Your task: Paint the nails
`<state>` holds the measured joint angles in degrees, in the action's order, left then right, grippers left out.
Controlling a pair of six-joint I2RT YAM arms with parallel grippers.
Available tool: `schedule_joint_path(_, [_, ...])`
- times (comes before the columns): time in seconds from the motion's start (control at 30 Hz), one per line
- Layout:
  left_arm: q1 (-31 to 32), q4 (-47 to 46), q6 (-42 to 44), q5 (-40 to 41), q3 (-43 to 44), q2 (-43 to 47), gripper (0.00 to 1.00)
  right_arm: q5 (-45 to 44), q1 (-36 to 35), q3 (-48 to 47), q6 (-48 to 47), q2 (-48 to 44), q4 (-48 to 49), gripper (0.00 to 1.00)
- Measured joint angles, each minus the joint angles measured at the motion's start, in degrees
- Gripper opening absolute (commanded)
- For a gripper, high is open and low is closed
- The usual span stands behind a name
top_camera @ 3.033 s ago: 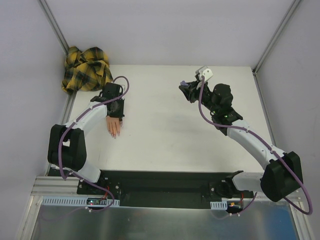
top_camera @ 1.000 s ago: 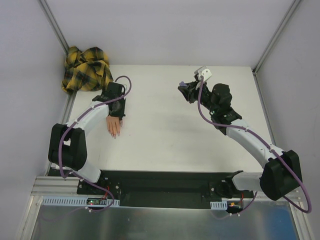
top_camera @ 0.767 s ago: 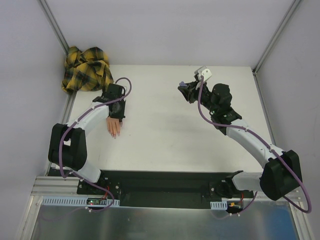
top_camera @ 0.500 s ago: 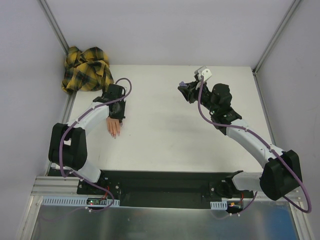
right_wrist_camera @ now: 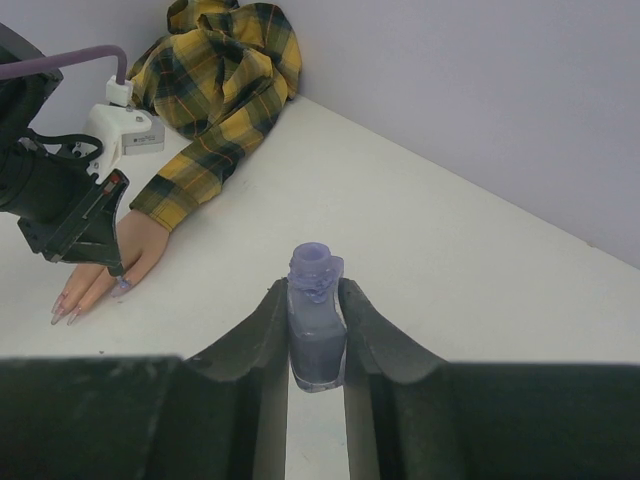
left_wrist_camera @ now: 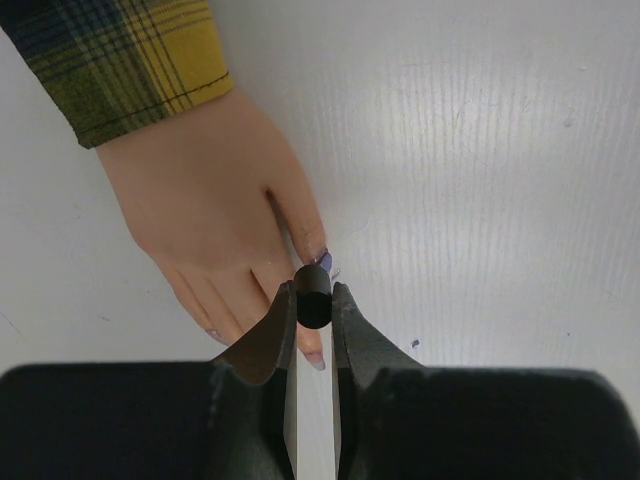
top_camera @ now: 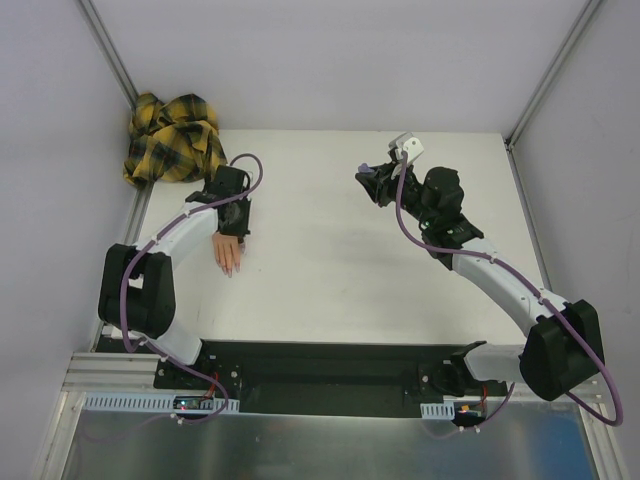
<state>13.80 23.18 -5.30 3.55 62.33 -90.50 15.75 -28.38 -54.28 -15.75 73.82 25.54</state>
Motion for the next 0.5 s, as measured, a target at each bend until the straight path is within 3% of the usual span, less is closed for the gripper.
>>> schedule_joint_path(0.5, [0.0,0.0,0.0,0.0,0.2,0.0,0.00,0.2,0.0,0.0,0.1,0.7,0.0,0.00])
